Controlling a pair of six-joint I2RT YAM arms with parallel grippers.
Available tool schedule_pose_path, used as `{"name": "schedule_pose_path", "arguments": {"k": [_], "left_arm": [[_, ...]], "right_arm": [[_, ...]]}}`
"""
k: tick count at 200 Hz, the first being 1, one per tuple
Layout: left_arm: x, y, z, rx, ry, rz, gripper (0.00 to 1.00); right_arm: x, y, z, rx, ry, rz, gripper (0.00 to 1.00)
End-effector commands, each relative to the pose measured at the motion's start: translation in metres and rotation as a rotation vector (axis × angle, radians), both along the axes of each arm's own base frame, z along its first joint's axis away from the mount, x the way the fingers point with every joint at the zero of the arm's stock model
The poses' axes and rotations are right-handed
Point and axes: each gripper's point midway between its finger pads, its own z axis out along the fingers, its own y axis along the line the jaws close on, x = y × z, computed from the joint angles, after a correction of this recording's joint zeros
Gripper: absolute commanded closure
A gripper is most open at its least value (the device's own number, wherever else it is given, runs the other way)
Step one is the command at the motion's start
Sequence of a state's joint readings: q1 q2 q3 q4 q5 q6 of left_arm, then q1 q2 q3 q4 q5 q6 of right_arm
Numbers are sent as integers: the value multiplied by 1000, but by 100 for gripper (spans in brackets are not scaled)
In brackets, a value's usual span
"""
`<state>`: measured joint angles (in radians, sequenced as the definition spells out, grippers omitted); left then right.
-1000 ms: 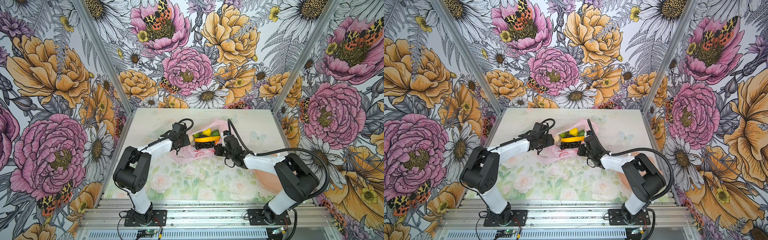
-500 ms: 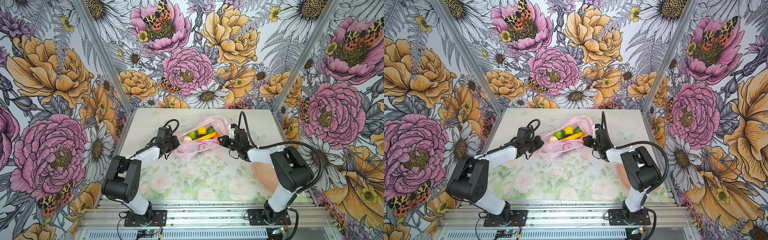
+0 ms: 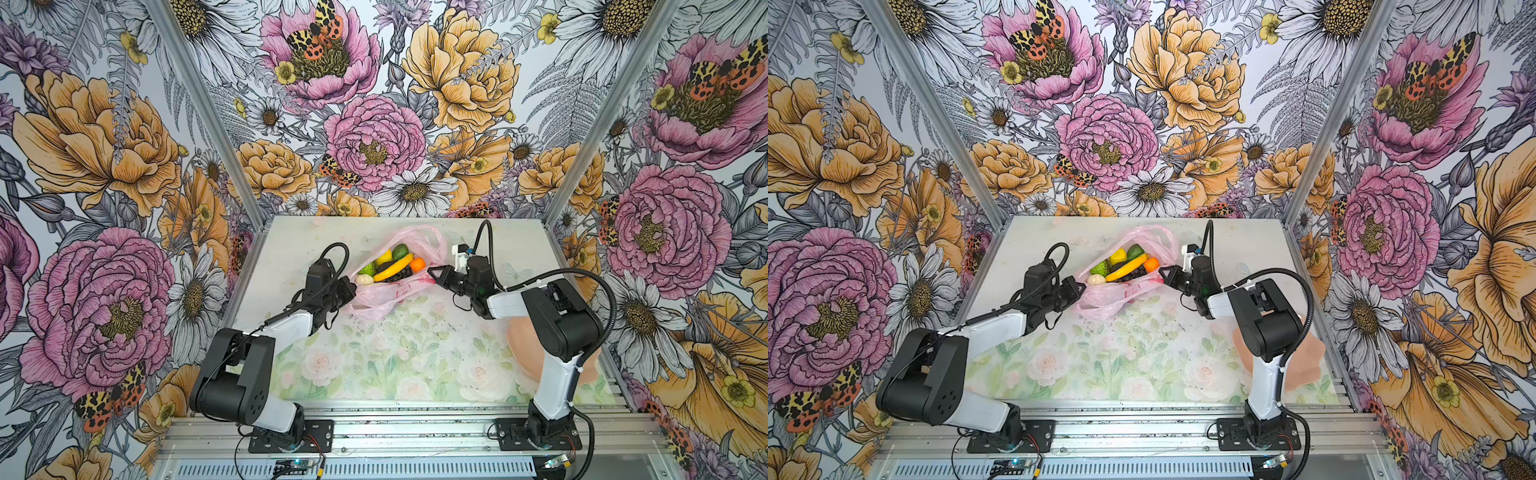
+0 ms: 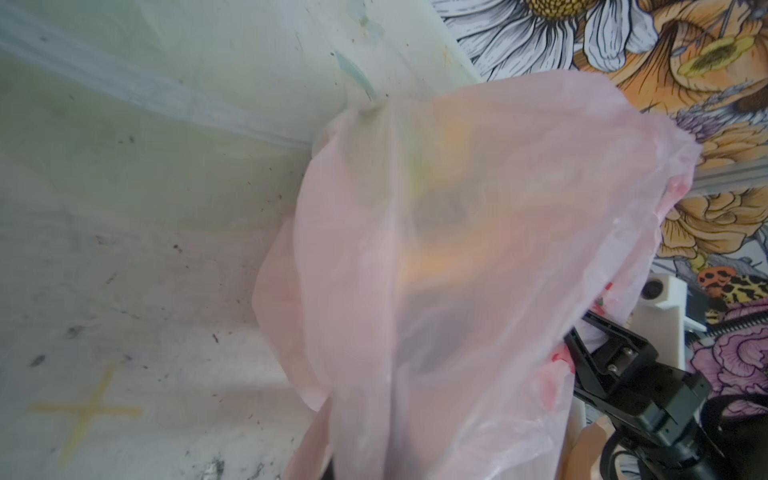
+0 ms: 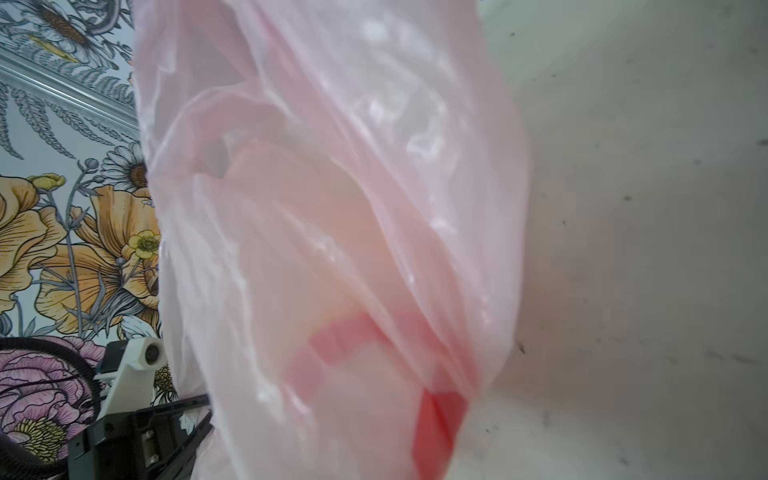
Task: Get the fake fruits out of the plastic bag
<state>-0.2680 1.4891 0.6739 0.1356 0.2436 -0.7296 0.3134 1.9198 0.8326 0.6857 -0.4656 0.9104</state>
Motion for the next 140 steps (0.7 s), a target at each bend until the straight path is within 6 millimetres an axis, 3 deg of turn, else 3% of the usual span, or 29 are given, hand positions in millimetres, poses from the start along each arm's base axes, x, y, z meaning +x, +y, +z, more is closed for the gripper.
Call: {"name": "schedule_pose_path", "arguments": {"k": [1,8,20,27,49,80,115,140], "left_arm": [[-2,-6,-13,60,4,-23,100],[-3,-9,-15,69,4,-35,100],[-7,-18,-15,76,1,-62,100],[-9,-23,-15,80,-3,-78,100],[-14,-28,-16,111,-3,-93,100],[-19,-27,-18,142,2,-94,100],[-21,-25,-16,162,-8,-81,100],[-22,-29,-15,180,-16,-90,100]], "right_arm": [[0,-7,-1,-2,-21,-36,100],[0,-9,-4,-8,-9,-45,95],[-1,-16,-7,-35,10,-82,61],[-3,-18,-6,-58,12,-93,49],[-10,-22,4,-139,20,-115,27],[-33,-28,9,-246,78,-173,14],[-60,-32,22,-470,111,-254,12],[-63,-9,47,-594,17,-198,14]]}}
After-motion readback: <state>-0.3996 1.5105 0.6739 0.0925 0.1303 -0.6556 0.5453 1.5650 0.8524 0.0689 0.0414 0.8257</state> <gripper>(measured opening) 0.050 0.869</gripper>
